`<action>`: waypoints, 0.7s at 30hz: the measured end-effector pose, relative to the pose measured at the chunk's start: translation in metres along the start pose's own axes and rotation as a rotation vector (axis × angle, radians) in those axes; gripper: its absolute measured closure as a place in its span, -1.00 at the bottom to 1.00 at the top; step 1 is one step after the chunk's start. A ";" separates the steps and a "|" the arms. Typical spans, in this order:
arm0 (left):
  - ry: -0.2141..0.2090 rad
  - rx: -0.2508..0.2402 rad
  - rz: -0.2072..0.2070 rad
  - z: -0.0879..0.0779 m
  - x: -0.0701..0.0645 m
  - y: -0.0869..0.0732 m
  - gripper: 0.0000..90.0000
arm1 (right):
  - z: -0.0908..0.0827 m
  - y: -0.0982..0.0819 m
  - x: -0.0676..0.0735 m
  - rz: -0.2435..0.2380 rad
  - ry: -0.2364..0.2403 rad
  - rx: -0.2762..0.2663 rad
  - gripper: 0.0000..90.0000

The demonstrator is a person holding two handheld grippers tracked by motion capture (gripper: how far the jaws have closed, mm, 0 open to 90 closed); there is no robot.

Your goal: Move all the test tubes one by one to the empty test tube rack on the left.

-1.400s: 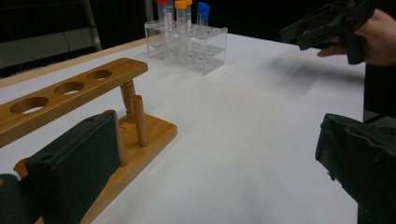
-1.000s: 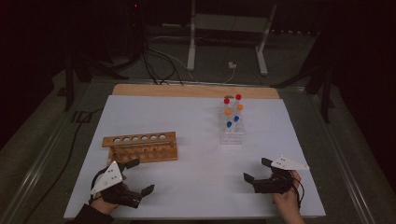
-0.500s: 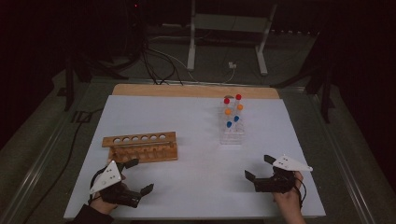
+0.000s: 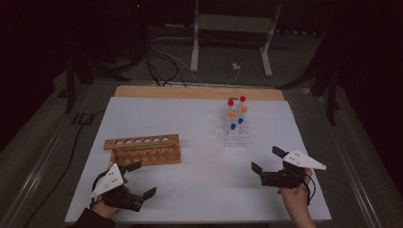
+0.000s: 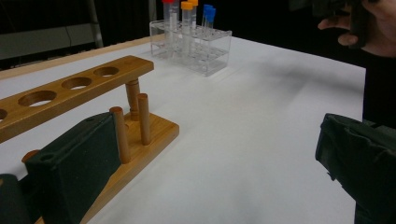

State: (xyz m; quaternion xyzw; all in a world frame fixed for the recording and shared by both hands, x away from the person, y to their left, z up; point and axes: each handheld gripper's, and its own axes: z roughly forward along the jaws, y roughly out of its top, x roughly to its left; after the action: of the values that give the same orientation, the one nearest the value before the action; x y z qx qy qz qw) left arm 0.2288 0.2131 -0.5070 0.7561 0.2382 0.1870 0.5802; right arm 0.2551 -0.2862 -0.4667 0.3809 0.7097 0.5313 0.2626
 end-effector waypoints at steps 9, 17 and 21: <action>-0.008 -0.005 -0.003 0.000 0.000 0.000 -0.99 | 0.008 0.022 -0.008 0.017 0.005 -0.021 -1.00; -0.015 -0.006 -0.004 0.000 -0.001 0.000 -0.99 | 0.033 0.035 -0.010 0.013 -0.005 0.006 -0.92; -0.017 -0.006 -0.002 0.000 -0.001 0.000 -0.99 | 0.054 0.041 -0.009 0.044 -0.027 0.022 -0.75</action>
State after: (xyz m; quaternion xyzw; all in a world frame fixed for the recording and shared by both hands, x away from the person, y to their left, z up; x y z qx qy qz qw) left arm 0.2277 0.2127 -0.5068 0.7558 0.2335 0.1806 0.5845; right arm 0.3126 -0.2575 -0.4437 0.4063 0.7033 0.5240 0.2563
